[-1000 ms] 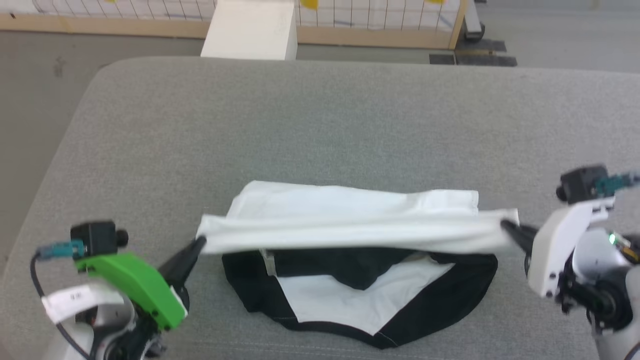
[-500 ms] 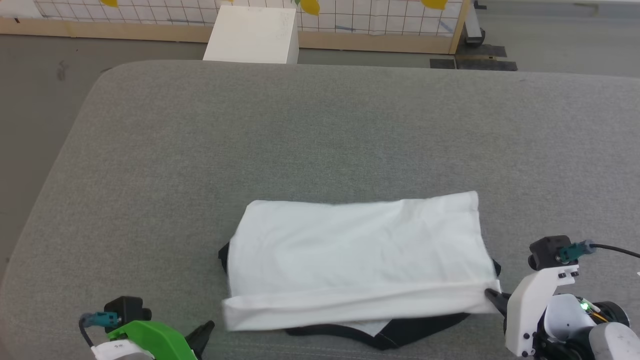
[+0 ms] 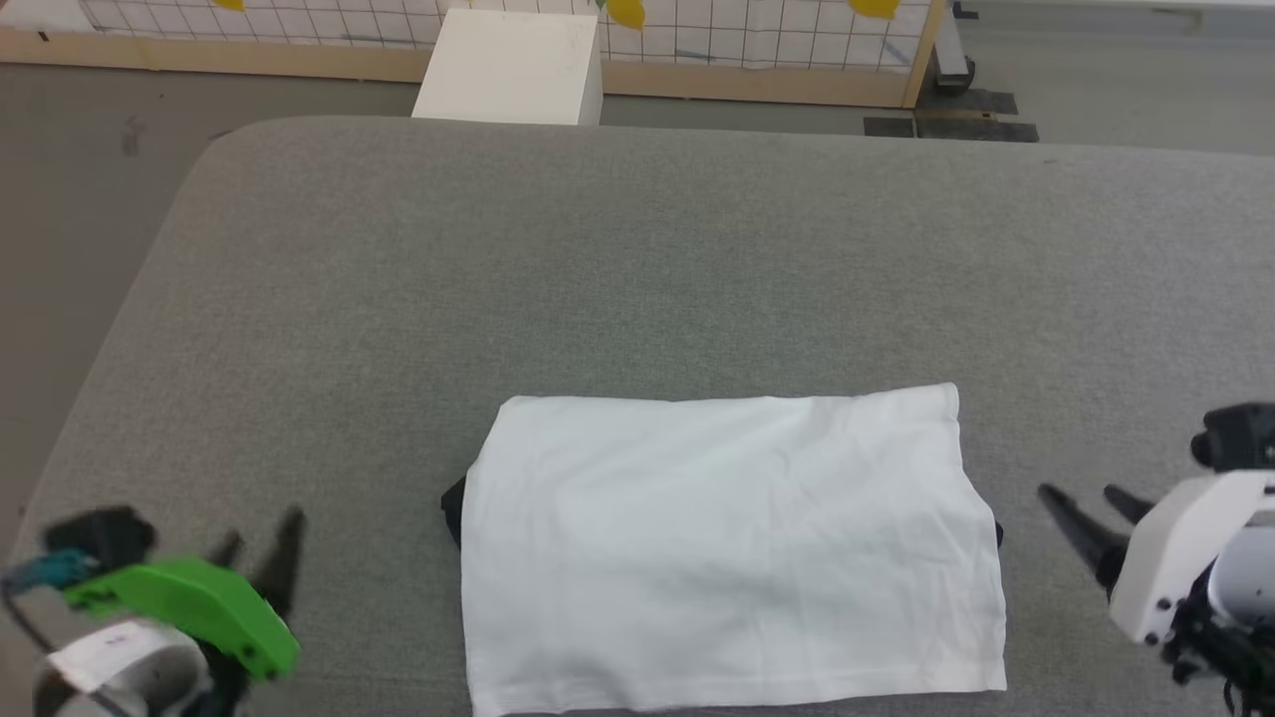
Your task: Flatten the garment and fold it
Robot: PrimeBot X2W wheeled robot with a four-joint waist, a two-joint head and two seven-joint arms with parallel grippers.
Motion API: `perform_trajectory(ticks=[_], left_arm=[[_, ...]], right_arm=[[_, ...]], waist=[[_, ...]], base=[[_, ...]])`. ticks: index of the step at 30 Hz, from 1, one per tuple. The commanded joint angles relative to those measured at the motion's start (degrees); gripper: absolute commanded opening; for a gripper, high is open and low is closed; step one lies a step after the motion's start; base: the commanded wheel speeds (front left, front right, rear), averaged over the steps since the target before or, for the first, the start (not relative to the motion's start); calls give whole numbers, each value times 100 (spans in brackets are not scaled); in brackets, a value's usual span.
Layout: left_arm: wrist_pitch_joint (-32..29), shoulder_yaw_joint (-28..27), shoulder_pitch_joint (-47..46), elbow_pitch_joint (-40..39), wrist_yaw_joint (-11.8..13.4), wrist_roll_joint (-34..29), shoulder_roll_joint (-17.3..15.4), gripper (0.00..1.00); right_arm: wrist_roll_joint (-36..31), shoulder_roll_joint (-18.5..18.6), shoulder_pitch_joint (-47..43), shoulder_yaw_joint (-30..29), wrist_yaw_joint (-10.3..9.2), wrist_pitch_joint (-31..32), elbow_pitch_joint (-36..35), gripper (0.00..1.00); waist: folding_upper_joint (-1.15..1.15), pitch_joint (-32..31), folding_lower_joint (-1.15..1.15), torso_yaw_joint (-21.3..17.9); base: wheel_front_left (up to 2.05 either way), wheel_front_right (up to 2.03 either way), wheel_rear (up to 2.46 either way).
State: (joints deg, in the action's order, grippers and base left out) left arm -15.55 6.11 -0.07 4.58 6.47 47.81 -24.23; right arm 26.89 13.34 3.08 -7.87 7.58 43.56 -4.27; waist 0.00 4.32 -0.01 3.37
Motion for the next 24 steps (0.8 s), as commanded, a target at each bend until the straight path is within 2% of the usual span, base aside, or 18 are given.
perform_trajectory(ticks=[1, 8, 11, 17, 24], left_arm=[[316, -112, -173, -173, -10, -118, -51, 100], [2208, -207, -501, -610, -264, -990, 64, 100], [2787, -153, -626, -628, -293, -1309, 209, 100], [3039, -213, -769, -662, -356, -1740, 528, 100], [3053, -483, -833, -686, -583, -2106, 879, 100]], right_arm=[[-8, 5, 204, -19, -9, 89, -54, 100], [-422, -5, 1058, 198, -9, 547, 580, 100], [-644, 35, 1343, 457, -9, 671, 978, 100], [-891, 17, 1686, 984, -9, 725, 1736, 100], [-1035, -2, 1758, 1515, -9, 671, 2396, 100]], waist=[[0, 41, 1, -14], [0, 361, 1, 56], [0, 542, 1, 137], [0, 892, 1, 294], [0, 1066, 1, 364]], base=[[0, 0, 0], [0, 0, 0], [0, 0, 0], [0, 0, 0], [0, 0, 0]])
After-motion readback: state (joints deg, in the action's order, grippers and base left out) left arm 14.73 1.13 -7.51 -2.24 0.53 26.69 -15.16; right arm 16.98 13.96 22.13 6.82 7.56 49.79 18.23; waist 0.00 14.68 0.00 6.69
